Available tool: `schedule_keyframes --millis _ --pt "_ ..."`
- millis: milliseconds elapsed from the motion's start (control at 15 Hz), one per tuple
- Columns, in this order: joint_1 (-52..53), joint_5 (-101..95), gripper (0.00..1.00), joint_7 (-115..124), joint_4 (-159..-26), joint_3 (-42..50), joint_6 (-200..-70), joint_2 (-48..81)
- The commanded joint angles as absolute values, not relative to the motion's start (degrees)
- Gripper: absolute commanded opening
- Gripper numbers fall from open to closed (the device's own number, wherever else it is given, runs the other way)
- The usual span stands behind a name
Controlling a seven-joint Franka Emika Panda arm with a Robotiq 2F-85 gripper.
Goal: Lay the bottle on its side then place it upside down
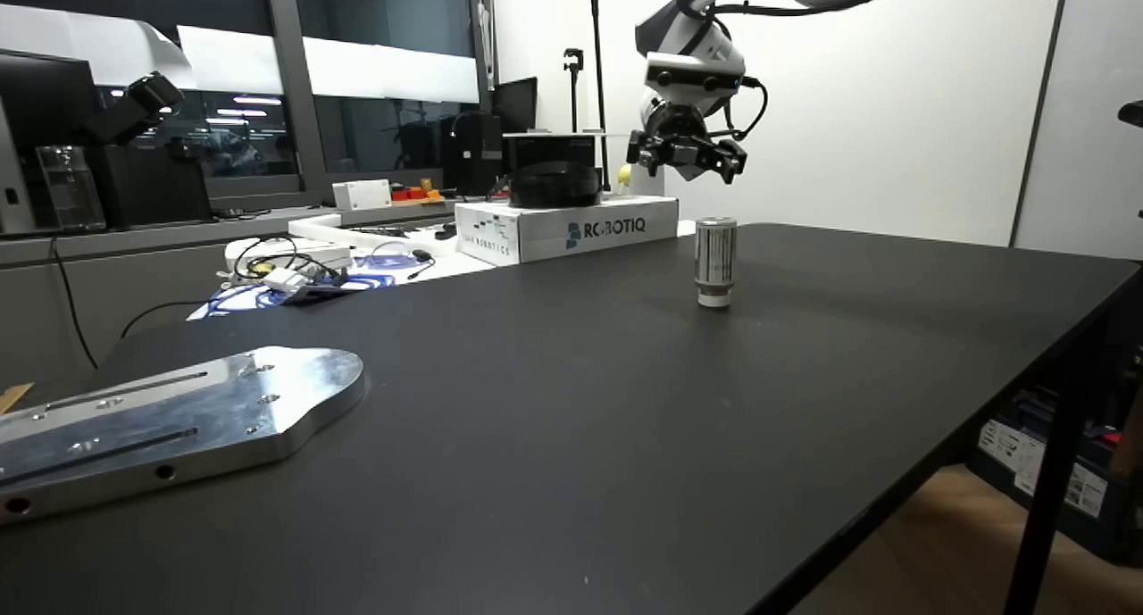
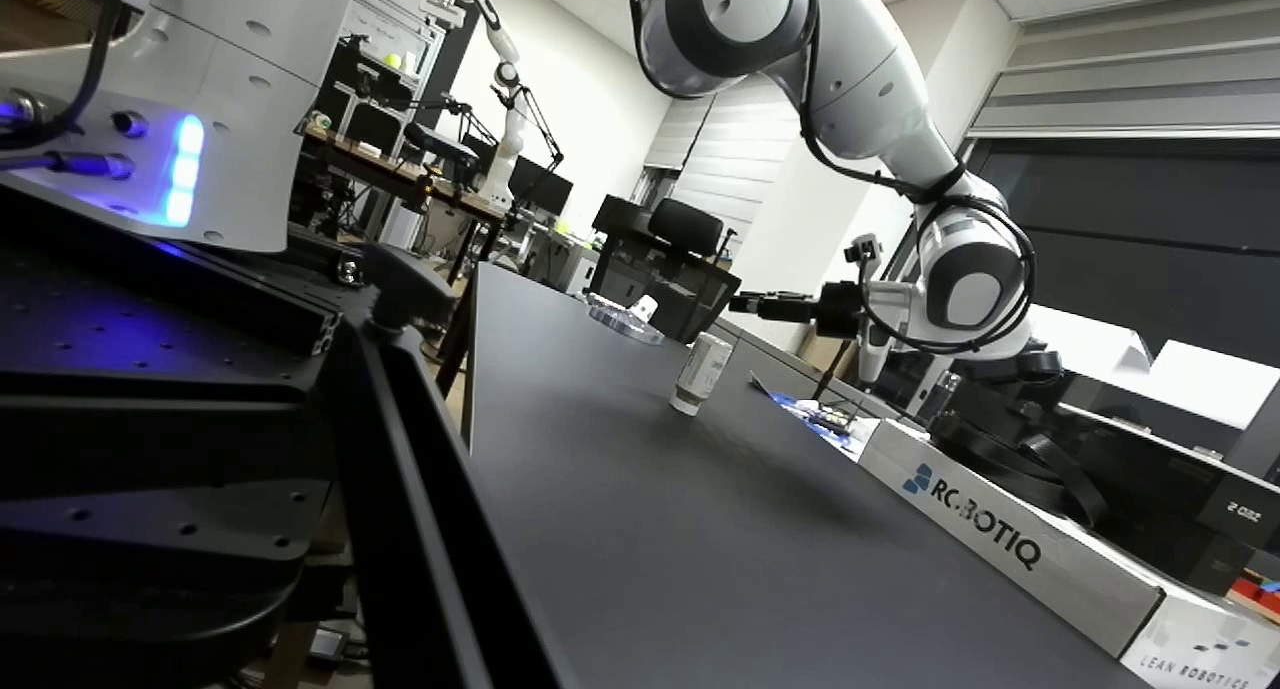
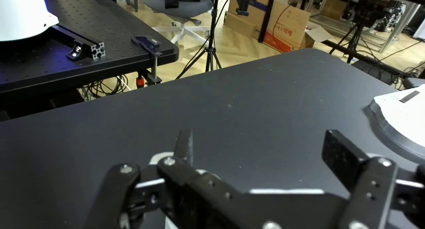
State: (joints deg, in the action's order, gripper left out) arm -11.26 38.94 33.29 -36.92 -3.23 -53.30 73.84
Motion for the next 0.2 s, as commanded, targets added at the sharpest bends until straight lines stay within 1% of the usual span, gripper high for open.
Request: schedule_keyframes --millis 0,133 --pt "-11.25 38.83 1.0 33.18 -36.92 -3.23 -53.3 73.84" --pt "-11.25 38.58 1.0 32.95 -36.92 -3.23 -53.29 73.84"
